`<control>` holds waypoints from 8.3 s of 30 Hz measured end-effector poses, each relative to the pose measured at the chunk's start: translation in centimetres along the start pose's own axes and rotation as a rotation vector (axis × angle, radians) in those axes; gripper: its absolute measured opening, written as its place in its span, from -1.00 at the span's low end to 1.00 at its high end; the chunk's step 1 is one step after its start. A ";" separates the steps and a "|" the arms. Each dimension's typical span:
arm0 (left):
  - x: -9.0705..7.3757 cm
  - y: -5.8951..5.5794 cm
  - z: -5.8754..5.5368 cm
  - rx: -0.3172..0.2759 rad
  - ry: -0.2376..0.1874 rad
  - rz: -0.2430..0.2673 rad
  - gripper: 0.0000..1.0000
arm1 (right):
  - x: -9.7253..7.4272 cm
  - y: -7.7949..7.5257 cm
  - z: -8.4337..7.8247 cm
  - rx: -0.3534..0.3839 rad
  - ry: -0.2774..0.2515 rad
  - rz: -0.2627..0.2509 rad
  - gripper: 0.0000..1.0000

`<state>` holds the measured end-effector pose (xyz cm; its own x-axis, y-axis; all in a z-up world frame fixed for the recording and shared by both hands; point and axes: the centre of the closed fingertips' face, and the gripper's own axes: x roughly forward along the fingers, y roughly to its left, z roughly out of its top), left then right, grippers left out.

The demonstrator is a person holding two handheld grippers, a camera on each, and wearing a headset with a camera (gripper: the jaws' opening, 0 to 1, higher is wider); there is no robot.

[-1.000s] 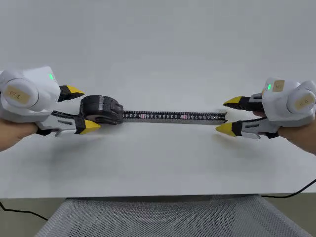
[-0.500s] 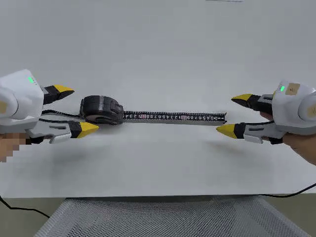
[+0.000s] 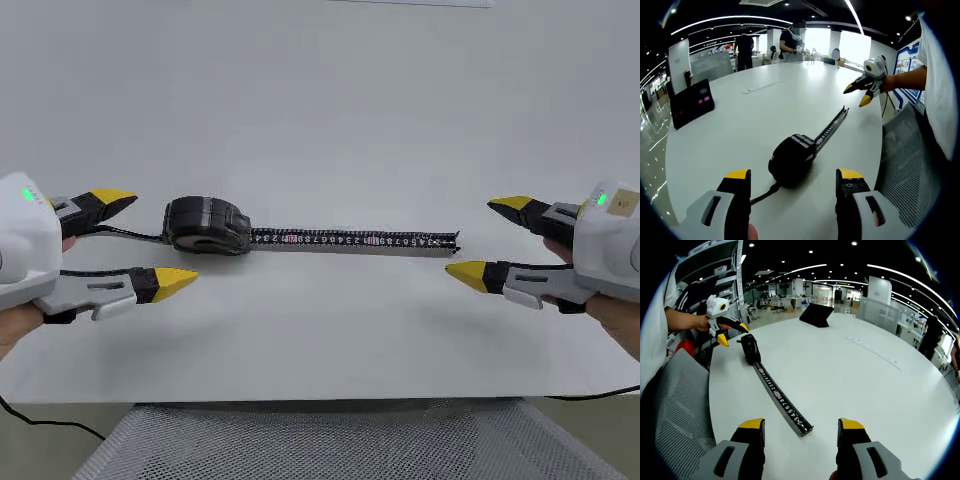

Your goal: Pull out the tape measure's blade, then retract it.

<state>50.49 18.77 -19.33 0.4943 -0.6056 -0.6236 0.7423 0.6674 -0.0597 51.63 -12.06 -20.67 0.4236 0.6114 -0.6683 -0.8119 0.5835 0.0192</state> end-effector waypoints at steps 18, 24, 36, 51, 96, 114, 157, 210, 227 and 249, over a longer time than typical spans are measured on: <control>-1.4 -0.9 -2.4 -0.075 -0.006 0.070 0.72 | -1.1 1.1 -1.0 0.050 -0.024 -0.054 0.41; -1.7 -1.3 -2.8 -0.090 -0.011 0.084 0.78 | -1.2 1.6 -1.2 0.052 -0.032 -0.060 0.56; -2.0 -2.2 -4.0 -0.139 -0.002 0.083 0.85 | -1.1 2.7 -2.0 0.079 -0.038 -0.051 0.79; -2.4 -3.0 -5.0 -0.176 -0.001 0.087 0.97 | -1.4 3.5 -2.4 0.097 -0.033 -0.050 0.98; -2.6 -2.4 -4.6 -0.198 -0.025 0.105 0.97 | -1.7 3.5 -2.6 0.099 -0.042 -0.063 0.98; -1.7 -2.3 -3.3 -0.201 -0.042 0.097 0.97 | -1.7 3.5 -2.4 0.092 -0.039 -0.059 0.98; 3.7 -1.9 -0.2 -0.306 -0.058 0.095 0.88 | -0.1 1.3 -2.0 0.071 -0.037 -0.015 0.81; 6.1 0.0 0.2 -0.452 -0.112 0.377 0.50 | 1.8 -0.3 -2.2 -0.128 0.087 0.159 -0.03; 6.3 0.9 -0.1 -0.508 -0.109 0.444 0.36 | 2.4 -0.7 -2.5 -0.203 0.125 0.206 -0.21; 6.2 1.3 -0.3 -0.530 -0.110 0.457 0.22 | 3.0 -0.3 -3.1 -0.285 0.177 0.270 -0.46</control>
<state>54.39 16.05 -23.54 0.7671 -0.2362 -0.5965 0.1431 0.9693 -0.1998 51.95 -12.03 -24.98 0.1254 0.6062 -0.7854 -0.9731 0.2292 0.0216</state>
